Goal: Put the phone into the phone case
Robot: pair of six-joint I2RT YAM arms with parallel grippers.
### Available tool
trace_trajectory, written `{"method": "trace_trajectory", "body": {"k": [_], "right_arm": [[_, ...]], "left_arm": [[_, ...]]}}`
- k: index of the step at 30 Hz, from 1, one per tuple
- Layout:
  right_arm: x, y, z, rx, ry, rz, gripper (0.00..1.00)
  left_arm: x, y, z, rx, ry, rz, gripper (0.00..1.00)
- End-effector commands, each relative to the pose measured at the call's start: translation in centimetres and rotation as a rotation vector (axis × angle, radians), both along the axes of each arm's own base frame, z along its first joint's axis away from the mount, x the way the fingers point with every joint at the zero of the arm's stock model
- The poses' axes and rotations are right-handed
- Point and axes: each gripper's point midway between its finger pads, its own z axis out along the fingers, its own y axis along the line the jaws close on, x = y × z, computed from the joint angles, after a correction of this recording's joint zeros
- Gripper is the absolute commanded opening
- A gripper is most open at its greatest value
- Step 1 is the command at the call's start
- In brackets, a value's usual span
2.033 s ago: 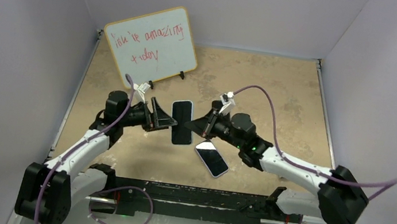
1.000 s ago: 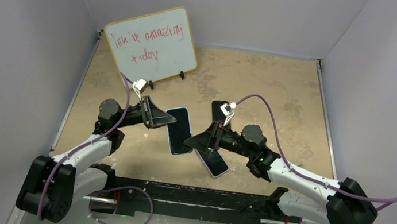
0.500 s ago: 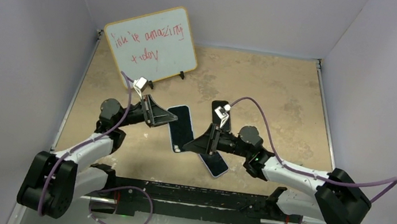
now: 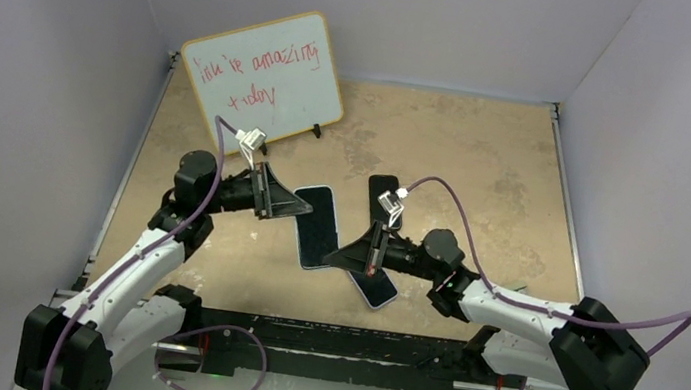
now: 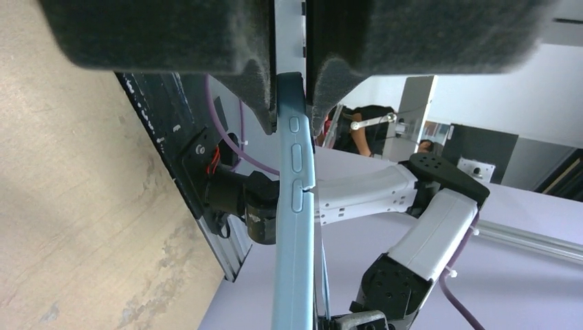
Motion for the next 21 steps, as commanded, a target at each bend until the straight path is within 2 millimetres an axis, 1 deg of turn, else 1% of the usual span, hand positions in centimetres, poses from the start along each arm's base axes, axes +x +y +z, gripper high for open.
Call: {"method": "trace_trajectory", "body": {"k": [1,6,7,9,11,13,14,15,21], "right_arm": [[-0.2,-0.4,3.1,0.097,-0.041,0.006,0.18],[0.6,-0.6,2.7,-0.021,-0.151,-0.034,0.56],[0.7,-0.8,2.8,-0.039,-0.172,-0.044,0.63],[1.2,-1.1,3.2,-0.068,-0.206,-0.069,0.74],[1.7,-1.4,3.2,-0.11,-0.231,-0.094,0.79],[2.3,-1.6,4.1,-0.127,-0.272,-0.109,0.81],[2.5,-1.6,4.1,-0.141,-0.285,-0.111,0.82],[2.7,-1.6,4.8,-0.142,-0.306,-0.11,0.83],[4.0,-0.5,6.2,-0.153,-0.375,-0.081,0.83]], "left_arm": [[1.1,0.8,0.5,0.067,-0.204,0.03,0.0],[-1.2,0.1,1.7,-0.027,-0.196,-0.1,0.0],[-1.6,0.0,1.9,-0.042,-0.191,-0.126,0.0],[-2.3,-0.1,2.0,-0.055,-0.19,-0.165,0.0],[-2.7,-0.1,2.0,-0.055,-0.197,-0.193,0.0],[-3.1,-0.1,1.9,-0.053,-0.203,-0.22,0.0],[-3.3,-0.2,1.8,-0.052,-0.202,-0.235,0.0],[-3.5,-0.2,1.5,-0.05,-0.196,-0.249,0.0],[-4.1,-0.6,0.9,-0.039,-0.192,-0.29,0.0]]}}
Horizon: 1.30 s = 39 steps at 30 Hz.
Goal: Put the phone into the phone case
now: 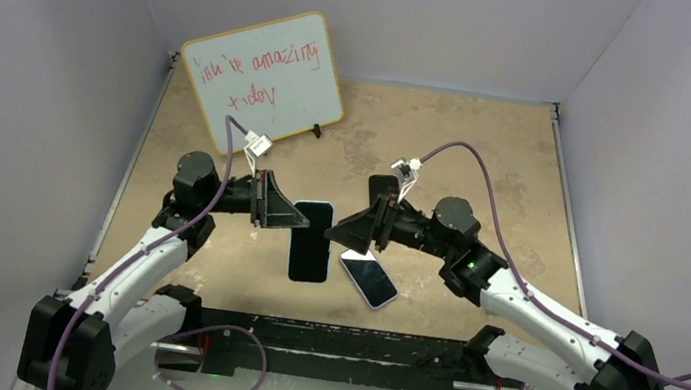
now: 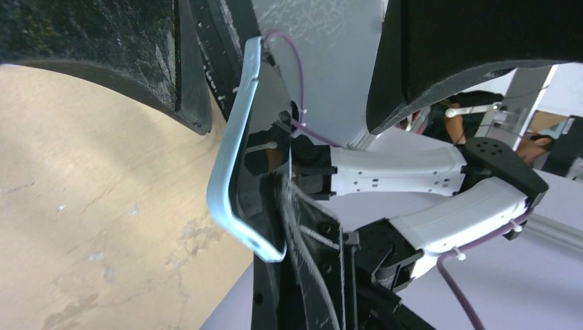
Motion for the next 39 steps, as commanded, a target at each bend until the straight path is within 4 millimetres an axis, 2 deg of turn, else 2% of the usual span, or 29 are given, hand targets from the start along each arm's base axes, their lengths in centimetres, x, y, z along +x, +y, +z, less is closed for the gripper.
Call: {"method": "trace_trajectory", "body": {"k": [1,9,11,15,17,20,21,25,28,34,39], "right_arm": [[1.3,0.9,0.9,-0.029,-0.082,0.022,0.82],[2.2,2.8,0.7,0.02,-0.018,0.088,0.64],[2.3,2.9,0.7,0.034,-0.004,0.085,0.5],[2.6,2.7,1.0,0.06,0.005,0.054,0.13],[2.8,2.5,1.3,0.073,0.005,0.04,0.0],[3.1,2.3,1.6,0.094,0.01,0.022,0.0],[3.2,2.3,1.8,0.1,0.011,0.015,0.0],[4.1,1.4,2.8,0.136,0.018,-0.026,0.0],[5.0,0.1,4.0,0.2,0.034,-0.071,0.0],[6.3,-2.8,5.5,0.282,0.02,-0.17,0.0],[6.6,-3.7,6.1,0.32,0.024,-0.211,0.0]], "left_arm": [[-0.8,-0.3,0.2,-0.001,-0.094,-0.061,0.0],[-0.3,-0.4,-1.1,0.029,-0.08,-0.061,0.0],[0.3,-0.4,-1.9,0.07,-0.066,-0.036,0.0],[1.1,-0.2,-3.3,0.136,-0.035,-0.008,0.0],[1.5,-0.1,-3.8,0.162,-0.017,0.009,0.0],[1.6,-0.1,-3.7,0.16,-0.004,0.003,0.0],[1.5,-0.1,-3.4,0.155,-0.002,0.002,0.03],[1.1,0.0,-2.4,0.14,-0.004,0.006,0.41],[0.7,0.1,-2.1,0.134,-0.004,0.018,0.55],[0.3,0.2,-3.3,0.138,0.032,0.026,0.61],[-0.1,0.0,-3.0,0.076,0.055,0.018,0.6]]}}
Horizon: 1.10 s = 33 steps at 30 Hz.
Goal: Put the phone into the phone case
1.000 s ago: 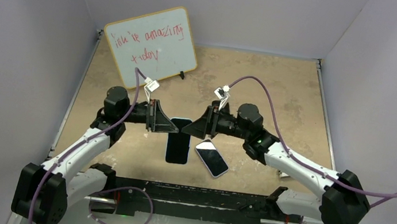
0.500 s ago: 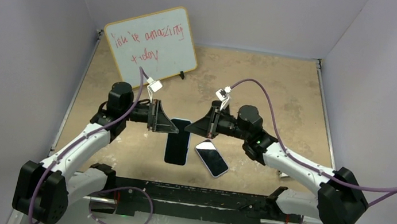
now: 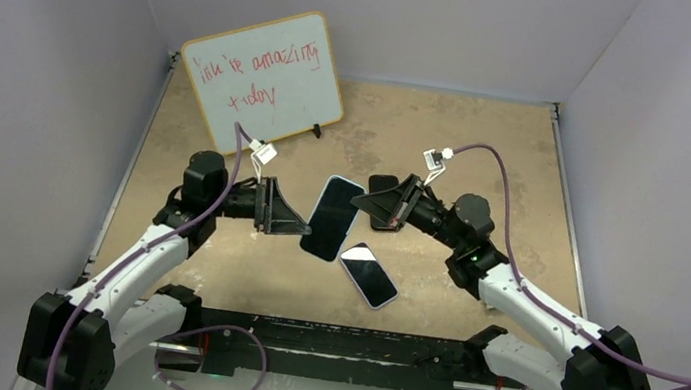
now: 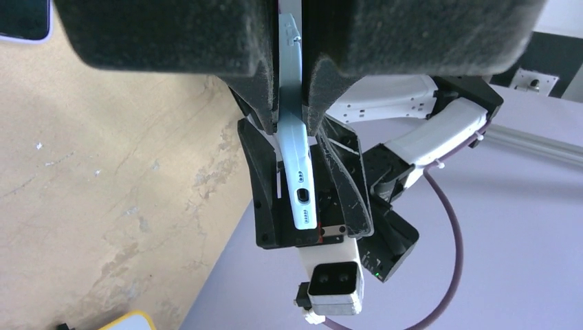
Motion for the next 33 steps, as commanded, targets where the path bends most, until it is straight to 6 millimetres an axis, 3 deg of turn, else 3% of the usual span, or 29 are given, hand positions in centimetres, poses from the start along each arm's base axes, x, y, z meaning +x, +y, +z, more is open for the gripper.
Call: {"method": "trace_trajectory", "body": {"k": [1,12,13,15,16,23,26,33], "right_arm": [[0.2,-1.1,5.5,0.161,-0.098,-0.053,0.0],[1.0,-0.9,4.6,0.189,-0.06,-0.059,0.0],[1.0,-0.8,4.5,0.189,-0.058,-0.059,0.0],[1.1,-0.8,4.3,0.189,-0.053,-0.058,0.0],[1.1,-0.8,4.2,0.187,-0.052,-0.059,0.0],[1.7,-0.7,3.3,0.134,-0.083,-0.08,0.0],[1.8,-0.4,2.9,0.12,-0.087,-0.066,0.0],[1.7,0.1,1.9,0.058,-0.084,-0.031,0.0]], "left_arm": [[-0.5,-0.1,0.4,-0.053,0.005,-0.002,0.6],[-0.6,-0.1,0.2,-0.055,0.015,-0.015,0.51],[-0.6,-0.1,0.2,-0.055,0.012,-0.015,0.43],[-0.4,-0.1,0.0,-0.046,0.017,-0.007,0.1],[-0.1,0.0,-0.1,-0.029,0.018,0.01,0.0],[1.6,1.0,-1.0,0.135,0.016,0.122,0.0],[1.7,1.0,-1.5,0.145,0.051,0.13,0.0],[1.6,0.9,-0.6,0.122,0.108,0.154,0.03]]}}
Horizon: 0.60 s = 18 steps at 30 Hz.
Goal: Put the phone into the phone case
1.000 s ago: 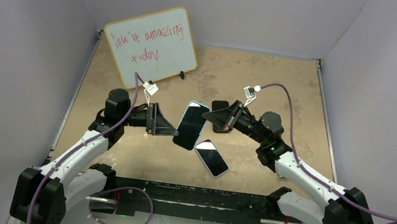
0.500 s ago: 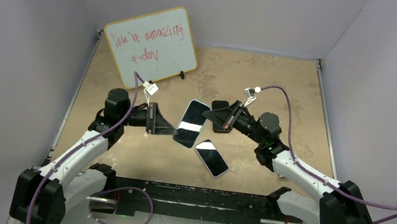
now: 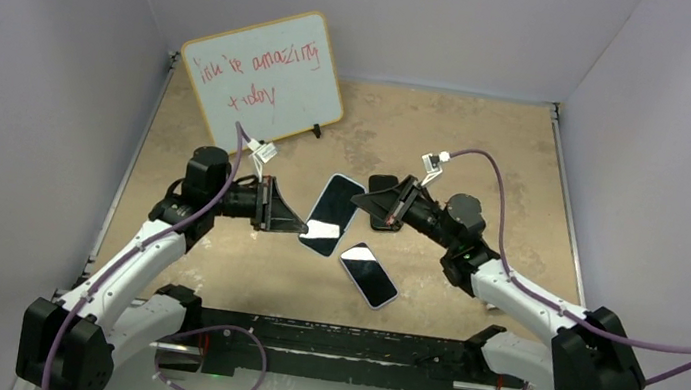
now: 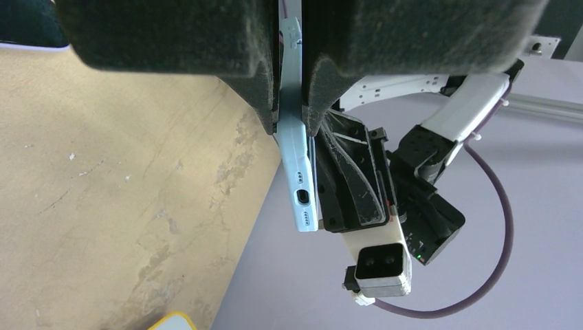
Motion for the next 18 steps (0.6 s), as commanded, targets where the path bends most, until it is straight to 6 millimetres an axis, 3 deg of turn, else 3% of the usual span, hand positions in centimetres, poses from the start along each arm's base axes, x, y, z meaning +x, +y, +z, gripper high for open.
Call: {"method": "trace_trajectory", "body": {"k": [1,4,8,10,13,18], "right_arm": [[-0.2,0.2,5.3,0.053,-0.19,0.03,0.0],[0.1,0.2,5.3,0.031,-0.193,0.011,0.0],[-0.8,0.5,4.8,0.04,-0.133,0.072,0.0],[-1.2,0.7,5.4,0.045,-0.137,0.103,0.0],[-2.0,0.9,5.8,0.049,-0.145,0.15,0.0],[-2.8,1.3,6.9,0.066,-0.185,0.215,0.0]], "left_arm": [[1.1,0.3,0.3,0.021,0.065,0.086,0.07],[0.9,0.1,1.0,-0.023,0.11,0.094,0.17],[1.3,0.0,2.3,-0.041,0.035,0.095,0.47],[1.7,0.2,2.7,-0.026,-0.012,0.105,0.57],[2.0,0.0,3.1,-0.035,-0.052,0.091,0.62],[2.4,-0.5,3.1,-0.067,-0.083,0.053,0.62]]}}
